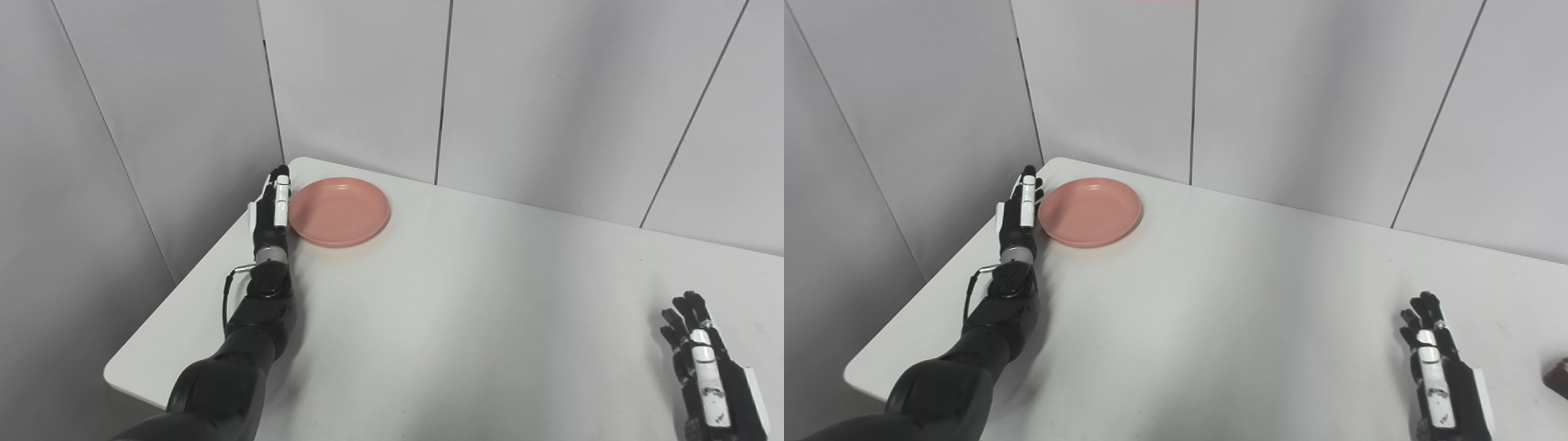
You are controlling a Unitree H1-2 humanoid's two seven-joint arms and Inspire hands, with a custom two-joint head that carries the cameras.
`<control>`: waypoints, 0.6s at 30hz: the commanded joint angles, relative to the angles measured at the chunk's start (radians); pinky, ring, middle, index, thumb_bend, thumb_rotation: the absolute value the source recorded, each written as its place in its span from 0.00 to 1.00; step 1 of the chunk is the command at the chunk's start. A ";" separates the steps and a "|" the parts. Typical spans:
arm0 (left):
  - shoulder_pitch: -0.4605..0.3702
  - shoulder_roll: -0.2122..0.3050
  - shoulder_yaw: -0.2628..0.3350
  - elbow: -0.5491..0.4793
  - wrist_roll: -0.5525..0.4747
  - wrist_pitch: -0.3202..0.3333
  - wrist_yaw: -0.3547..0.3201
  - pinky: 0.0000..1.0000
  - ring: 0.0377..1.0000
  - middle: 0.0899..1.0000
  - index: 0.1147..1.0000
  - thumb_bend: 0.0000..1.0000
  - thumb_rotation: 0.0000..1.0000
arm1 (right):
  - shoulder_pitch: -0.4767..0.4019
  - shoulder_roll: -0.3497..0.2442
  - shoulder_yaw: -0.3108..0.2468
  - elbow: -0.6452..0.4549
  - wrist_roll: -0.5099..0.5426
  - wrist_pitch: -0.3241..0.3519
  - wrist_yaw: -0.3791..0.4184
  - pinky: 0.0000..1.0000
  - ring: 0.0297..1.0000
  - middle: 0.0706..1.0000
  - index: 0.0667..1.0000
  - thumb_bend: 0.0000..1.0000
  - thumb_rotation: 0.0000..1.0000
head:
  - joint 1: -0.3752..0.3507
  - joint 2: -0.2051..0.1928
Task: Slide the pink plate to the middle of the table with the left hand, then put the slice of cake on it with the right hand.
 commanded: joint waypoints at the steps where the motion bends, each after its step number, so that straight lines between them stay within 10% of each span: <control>1: -0.066 0.022 -0.014 -0.001 0.014 -0.005 -0.003 0.93 0.92 0.90 0.91 0.82 1.00 | 0.042 0.002 -0.003 0.007 0.002 -0.006 0.003 0.96 0.93 0.94 0.94 0.64 0.82 | -0.001 0.004; 18: -0.140 -0.005 0.028 0.137 -0.110 -0.049 -0.150 0.98 0.93 0.91 0.92 0.84 1.00 | 0.060 -0.004 -0.003 -0.030 0.009 0.005 0.008 0.96 0.93 0.93 0.93 0.64 0.81 | -0.008 0.018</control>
